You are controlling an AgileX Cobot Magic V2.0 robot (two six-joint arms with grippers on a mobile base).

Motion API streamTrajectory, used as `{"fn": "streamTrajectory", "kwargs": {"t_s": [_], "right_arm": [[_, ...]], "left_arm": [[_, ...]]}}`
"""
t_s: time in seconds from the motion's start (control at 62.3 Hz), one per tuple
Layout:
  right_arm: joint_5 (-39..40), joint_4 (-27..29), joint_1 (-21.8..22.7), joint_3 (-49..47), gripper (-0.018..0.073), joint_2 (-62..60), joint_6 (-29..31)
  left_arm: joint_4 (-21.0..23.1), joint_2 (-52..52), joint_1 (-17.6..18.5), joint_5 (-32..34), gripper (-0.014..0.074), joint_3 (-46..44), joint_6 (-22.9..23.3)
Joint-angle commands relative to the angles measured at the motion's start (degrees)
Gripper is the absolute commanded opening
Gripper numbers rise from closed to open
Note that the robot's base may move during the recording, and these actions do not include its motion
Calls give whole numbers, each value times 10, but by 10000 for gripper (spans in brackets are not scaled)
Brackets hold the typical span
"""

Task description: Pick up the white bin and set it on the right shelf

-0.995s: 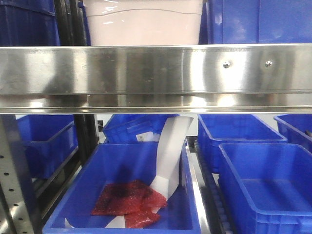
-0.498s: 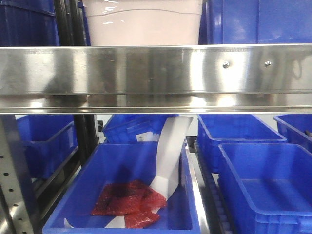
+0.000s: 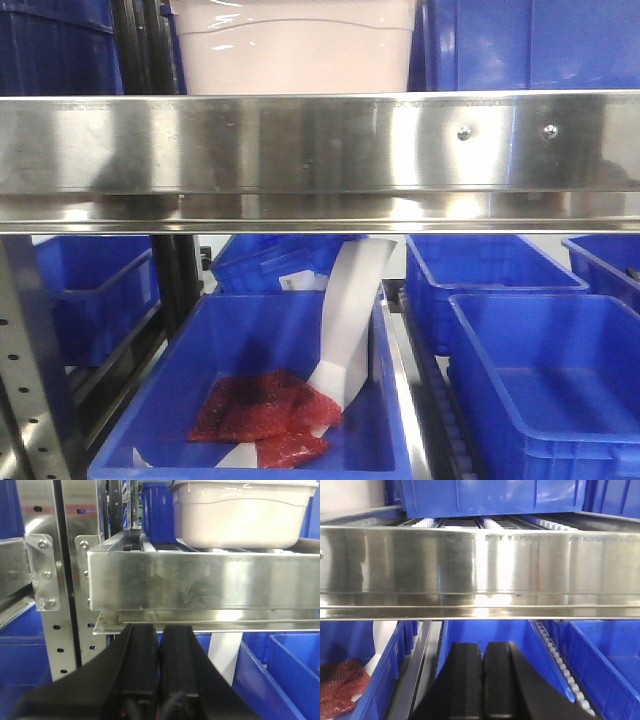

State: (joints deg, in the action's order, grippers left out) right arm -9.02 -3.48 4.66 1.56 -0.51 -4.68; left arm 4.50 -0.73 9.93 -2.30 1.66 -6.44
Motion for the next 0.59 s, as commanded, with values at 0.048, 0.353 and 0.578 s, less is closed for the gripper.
{"fn": "streamTrajectory", "kwargs": {"t_s": [0.048, 0.353, 0.578], "right_arm": [[62, -3, 3, 0, 69, -12, -1], [70, -1, 3, 0, 69, -12, -1], [69, -1, 3, 0, 69, -12, -1]], "left_arm": [[3, -4, 0, 45, -118, -1, 5], [3, -4, 0, 45, -118, -1, 5], [3, -4, 0, 45, -118, -1, 5]]}}
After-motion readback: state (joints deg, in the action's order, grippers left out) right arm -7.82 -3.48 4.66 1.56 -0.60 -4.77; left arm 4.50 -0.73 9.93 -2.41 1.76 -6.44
